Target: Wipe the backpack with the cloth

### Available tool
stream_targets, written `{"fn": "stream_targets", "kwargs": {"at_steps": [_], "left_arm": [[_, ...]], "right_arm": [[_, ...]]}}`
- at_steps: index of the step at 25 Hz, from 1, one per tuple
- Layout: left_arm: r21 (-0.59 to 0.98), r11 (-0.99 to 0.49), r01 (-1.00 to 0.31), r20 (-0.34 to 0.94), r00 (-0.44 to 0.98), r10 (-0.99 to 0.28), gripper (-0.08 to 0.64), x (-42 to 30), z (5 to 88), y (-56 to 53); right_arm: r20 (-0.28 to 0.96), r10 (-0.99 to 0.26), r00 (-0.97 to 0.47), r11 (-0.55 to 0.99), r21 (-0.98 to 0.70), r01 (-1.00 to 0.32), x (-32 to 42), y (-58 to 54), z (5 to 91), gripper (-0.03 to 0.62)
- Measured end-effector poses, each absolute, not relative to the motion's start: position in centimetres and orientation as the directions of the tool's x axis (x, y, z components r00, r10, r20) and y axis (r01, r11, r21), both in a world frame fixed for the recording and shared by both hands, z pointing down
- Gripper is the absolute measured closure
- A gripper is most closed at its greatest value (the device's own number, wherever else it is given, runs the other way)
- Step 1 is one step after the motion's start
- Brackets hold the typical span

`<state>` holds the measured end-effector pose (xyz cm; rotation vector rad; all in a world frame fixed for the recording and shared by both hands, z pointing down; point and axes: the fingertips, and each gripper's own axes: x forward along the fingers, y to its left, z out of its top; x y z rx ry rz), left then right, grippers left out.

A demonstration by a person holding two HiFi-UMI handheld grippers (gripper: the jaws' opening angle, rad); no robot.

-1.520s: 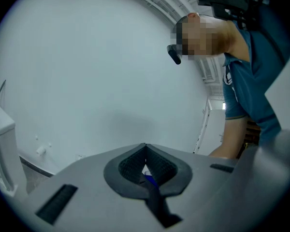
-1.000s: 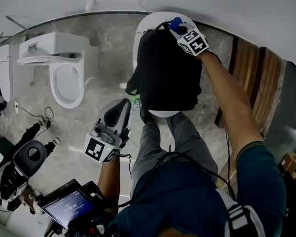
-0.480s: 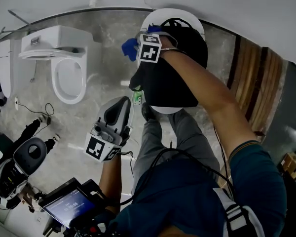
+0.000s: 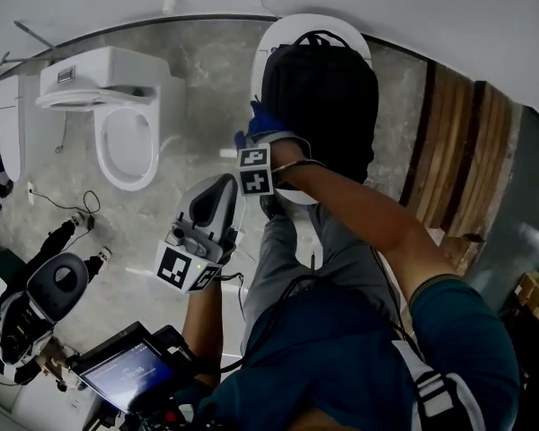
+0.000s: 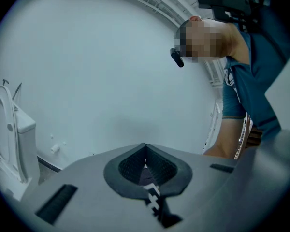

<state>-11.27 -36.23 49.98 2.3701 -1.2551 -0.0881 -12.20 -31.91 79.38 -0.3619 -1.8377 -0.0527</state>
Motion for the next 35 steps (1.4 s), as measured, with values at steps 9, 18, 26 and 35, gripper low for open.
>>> {"fn": "stream_targets", "kwargs": {"at_steps": [9,18,26,35], "left_arm": [[0.429,-0.509,-0.747,0.145,0.612,-0.777,0.557,-10.8,50.3,-36.0],[0.424,-0.533,-0.732,0.155,0.638,-0.754,0.557,-9.3,51.1,-36.7],[0.404,-0.509,-0.76,0.19,0.614,-0.766,0.557,-9.6,52.8,-37.7],[0.384,-0.455,-0.803,0.251,0.565,-0.786,0.557,-10.6,57.1,-38.4]], "right_arm": [[0.858,0.247,-0.451,0.944,-0.319,-0.09,-4.4,-23.1,80.1,0.572],[0.789,-0.331,-0.517,0.617,-0.233,-0.752,11.4,-30.8,78.2,0.572],[0.647,-0.613,-0.453,0.282,-0.356,-0.891,19.1,-45.4,76.0,0.572],[0.734,-0.452,-0.506,0.467,-0.289,-0.836,10.9,-59.1,77.4,0.572]]}}
